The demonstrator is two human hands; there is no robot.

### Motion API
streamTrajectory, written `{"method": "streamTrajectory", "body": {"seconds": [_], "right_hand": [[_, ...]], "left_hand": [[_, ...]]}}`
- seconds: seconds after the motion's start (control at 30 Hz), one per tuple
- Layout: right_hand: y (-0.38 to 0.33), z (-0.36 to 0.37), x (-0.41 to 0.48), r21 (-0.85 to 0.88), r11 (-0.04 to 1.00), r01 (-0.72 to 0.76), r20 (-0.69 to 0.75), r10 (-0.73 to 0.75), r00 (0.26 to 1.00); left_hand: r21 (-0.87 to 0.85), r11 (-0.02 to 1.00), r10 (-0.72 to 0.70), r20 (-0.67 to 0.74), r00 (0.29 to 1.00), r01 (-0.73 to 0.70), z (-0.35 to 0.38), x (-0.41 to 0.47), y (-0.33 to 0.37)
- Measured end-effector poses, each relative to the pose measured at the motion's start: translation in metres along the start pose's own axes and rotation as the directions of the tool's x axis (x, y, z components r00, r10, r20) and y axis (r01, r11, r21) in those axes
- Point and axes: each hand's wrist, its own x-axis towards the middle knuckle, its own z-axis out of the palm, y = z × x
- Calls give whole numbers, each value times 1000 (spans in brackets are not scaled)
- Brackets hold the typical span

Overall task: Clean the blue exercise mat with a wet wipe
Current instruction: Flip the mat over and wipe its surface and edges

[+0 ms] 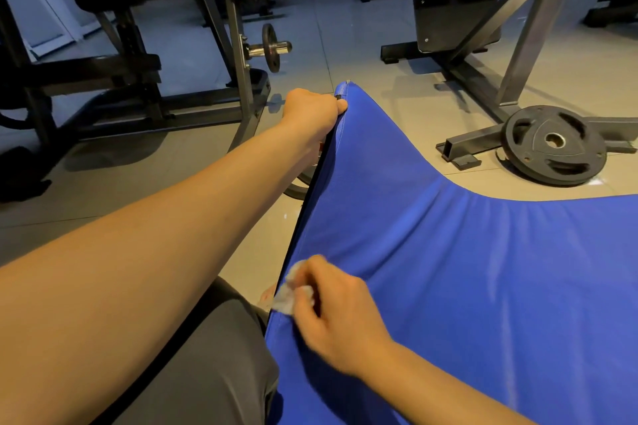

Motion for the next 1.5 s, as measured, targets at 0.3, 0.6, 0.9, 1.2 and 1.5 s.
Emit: {"method": "streamTrajectory", "body": {"seconds": [0.3,0.6,0.9,1.2,1.5], "right_hand": [[70,-3,-11,22,902,-432,-142,430,891],[34,0,-1,-56,998,-25,26,27,999],[53,-2,10,192,896,-399,-198,434,879],[99,10,-41,-189,898,-397,12,406,914],[30,-2,24,92,974,-206,-112,215,970]], "left_hand": [[41,999,11,24,1000,-12,-5,0,-3],[1,1000,7,27,1000,-7,-9,-1,-1],[29,999,-14,14,1000,13,-15,8,-10],[43,997,-68,-5,998,68,-16,8,-15],[33,998,-54,31,998,53,-15,5,-9]]}}
